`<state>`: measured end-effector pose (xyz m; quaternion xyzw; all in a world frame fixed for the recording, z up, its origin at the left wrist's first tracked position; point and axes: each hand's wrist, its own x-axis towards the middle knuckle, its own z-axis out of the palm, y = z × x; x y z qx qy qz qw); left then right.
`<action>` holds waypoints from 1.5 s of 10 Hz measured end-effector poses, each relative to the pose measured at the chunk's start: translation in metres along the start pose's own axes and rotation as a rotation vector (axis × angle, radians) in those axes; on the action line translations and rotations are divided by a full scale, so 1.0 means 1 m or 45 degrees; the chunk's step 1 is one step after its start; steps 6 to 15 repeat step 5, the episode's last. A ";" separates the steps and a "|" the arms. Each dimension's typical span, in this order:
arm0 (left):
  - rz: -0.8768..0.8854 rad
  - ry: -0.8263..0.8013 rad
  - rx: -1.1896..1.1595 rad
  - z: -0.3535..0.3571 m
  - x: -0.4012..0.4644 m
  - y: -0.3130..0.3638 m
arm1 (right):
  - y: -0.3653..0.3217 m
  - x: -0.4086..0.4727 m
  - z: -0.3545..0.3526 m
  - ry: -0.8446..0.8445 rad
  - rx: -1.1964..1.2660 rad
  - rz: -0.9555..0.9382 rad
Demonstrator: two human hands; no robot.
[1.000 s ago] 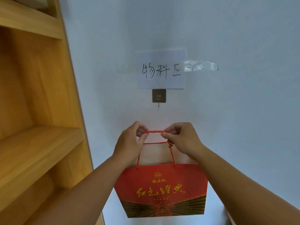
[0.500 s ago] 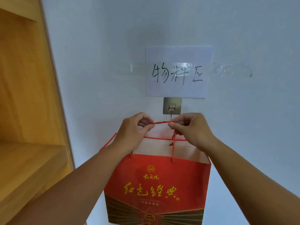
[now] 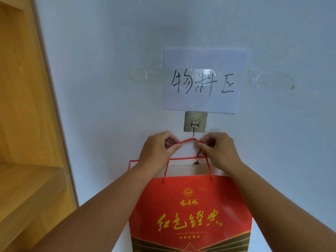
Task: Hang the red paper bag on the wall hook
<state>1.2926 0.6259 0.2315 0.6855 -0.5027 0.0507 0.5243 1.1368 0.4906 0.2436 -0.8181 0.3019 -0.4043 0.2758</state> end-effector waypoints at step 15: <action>-0.110 0.114 0.215 -0.016 -0.082 0.004 | 0.004 -0.074 -0.013 0.016 -0.075 -0.081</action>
